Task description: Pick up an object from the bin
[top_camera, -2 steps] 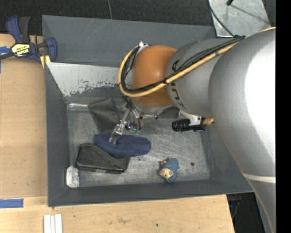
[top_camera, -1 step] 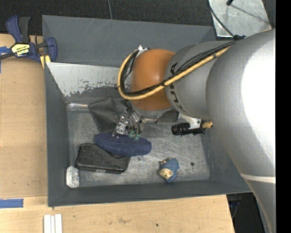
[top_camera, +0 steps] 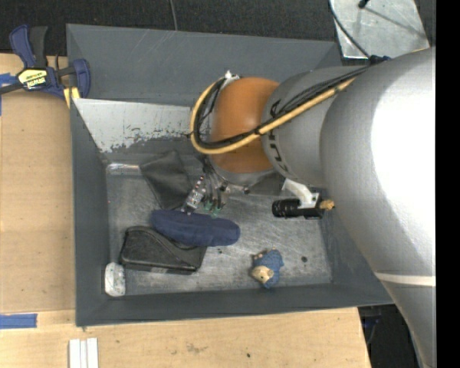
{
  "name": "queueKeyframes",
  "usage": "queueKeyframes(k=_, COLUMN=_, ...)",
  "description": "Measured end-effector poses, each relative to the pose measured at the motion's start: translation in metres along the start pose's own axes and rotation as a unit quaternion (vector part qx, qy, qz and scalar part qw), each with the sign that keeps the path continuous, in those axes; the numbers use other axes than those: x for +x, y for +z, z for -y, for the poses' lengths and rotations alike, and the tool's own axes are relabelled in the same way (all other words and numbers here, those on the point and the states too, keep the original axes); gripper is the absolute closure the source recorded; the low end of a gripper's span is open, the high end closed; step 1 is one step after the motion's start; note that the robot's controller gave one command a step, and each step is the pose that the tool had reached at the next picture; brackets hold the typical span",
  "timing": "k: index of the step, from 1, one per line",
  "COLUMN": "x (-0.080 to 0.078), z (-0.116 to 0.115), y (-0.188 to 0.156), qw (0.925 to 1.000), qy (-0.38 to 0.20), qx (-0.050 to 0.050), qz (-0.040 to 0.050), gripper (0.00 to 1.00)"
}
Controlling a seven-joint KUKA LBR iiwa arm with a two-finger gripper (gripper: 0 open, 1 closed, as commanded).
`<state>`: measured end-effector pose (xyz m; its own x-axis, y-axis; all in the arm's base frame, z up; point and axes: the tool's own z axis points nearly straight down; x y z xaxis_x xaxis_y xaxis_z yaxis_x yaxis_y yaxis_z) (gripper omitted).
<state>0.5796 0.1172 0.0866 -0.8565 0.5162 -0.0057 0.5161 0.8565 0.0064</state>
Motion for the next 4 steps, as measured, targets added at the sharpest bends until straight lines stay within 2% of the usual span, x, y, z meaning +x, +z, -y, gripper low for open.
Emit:
queueKeyframes(k=1, x=-0.005, z=0.003, y=-0.03, qw=1.0, qy=0.006, qx=0.001, qz=0.0, gripper=1.0)
queueKeyframes(k=2, x=-0.005, z=0.004, y=-0.028, qw=1.0, qy=0.006, qx=0.002, qz=-0.0008, gripper=0.0)
queueKeyframes(k=3, x=-0.001, z=-0.01, y=-0.004, qw=0.9986, qy=-0.052, qx=-0.002, qz=0.0086, gripper=0.0)
queueKeyframes(k=4, x=0.006, z=-0.009, y=0.002, qw=0.9986, qy=-0.052, qx=0.0, qz=0.0012, gripper=1.0)
